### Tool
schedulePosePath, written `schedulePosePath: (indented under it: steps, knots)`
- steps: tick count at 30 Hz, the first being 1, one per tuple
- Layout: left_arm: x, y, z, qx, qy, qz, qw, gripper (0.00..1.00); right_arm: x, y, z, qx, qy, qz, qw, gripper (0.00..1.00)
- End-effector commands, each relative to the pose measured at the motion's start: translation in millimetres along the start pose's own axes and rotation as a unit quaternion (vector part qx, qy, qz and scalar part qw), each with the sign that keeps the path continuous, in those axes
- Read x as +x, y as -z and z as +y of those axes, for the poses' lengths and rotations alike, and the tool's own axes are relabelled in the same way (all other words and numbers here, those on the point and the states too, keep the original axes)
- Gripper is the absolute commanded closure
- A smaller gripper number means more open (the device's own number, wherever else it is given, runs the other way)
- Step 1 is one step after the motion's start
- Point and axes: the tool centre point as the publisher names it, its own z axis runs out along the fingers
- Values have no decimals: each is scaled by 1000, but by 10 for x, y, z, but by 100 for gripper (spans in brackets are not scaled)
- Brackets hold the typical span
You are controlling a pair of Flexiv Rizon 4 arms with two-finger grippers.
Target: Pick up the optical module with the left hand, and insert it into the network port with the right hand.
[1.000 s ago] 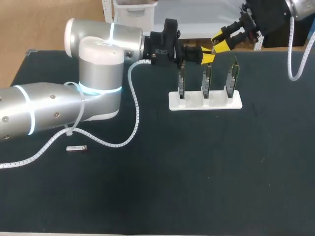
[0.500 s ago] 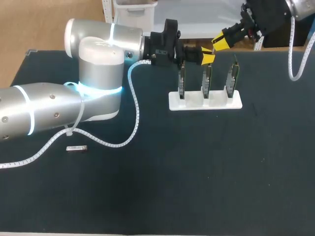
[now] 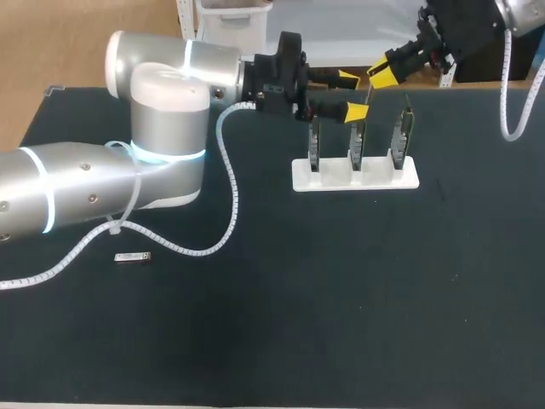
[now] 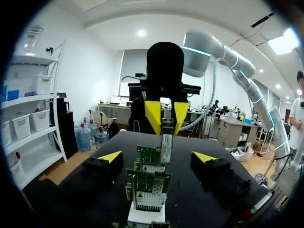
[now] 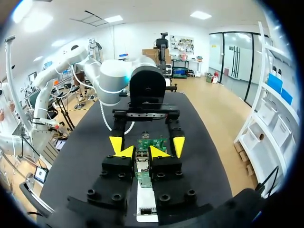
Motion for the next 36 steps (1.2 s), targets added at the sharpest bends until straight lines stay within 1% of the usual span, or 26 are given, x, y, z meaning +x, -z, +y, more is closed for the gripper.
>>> schedulePosePath:
  steps: [1, 3, 9, 14, 16, 21, 25, 31, 36]
  knots:
    - [29, 110, -46, -11, -4, 12, 1000, 0, -2, 1, 15, 2, 2, -2, 1000, 100]
    - [41, 141, -53, -14, -6, 23, 1000, 0, -5, 3, 10, 2, 3, -3, 1000, 100]
    - [108, 151, -95, -25, -33, 82, 996, 0, -3, -10, 7, -1, 4, -5, 1000, 100]
    - [168, 123, -99, -30, -34, 115, 992, 0, -2, -18, 5, -2, 8, -10, 1000, 100]
    - [190, 124, -83, -33, -26, 116, 992, 0, 3, -18, 6, -2, 8, -10, 1000, 100]
    - [260, 127, -60, -35, -31, 148, 988, 0, 20, -8, 4, -2, 7, -11, 1000, 100]
    - [311, 116, -71, -20, -23, 167, 986, 0, 23, 0, -1, -1, 7, -16, 1000, 100]
    - [320, 114, -67, -13, -27, 183, 983, 0, 23, 3, -11, -2, 9, -18, 1000, 100]
    - [347, 109, -54, -18, -26, 200, 979, 0, 18, 7, -24, -2, 11, -19, 1000, 100]
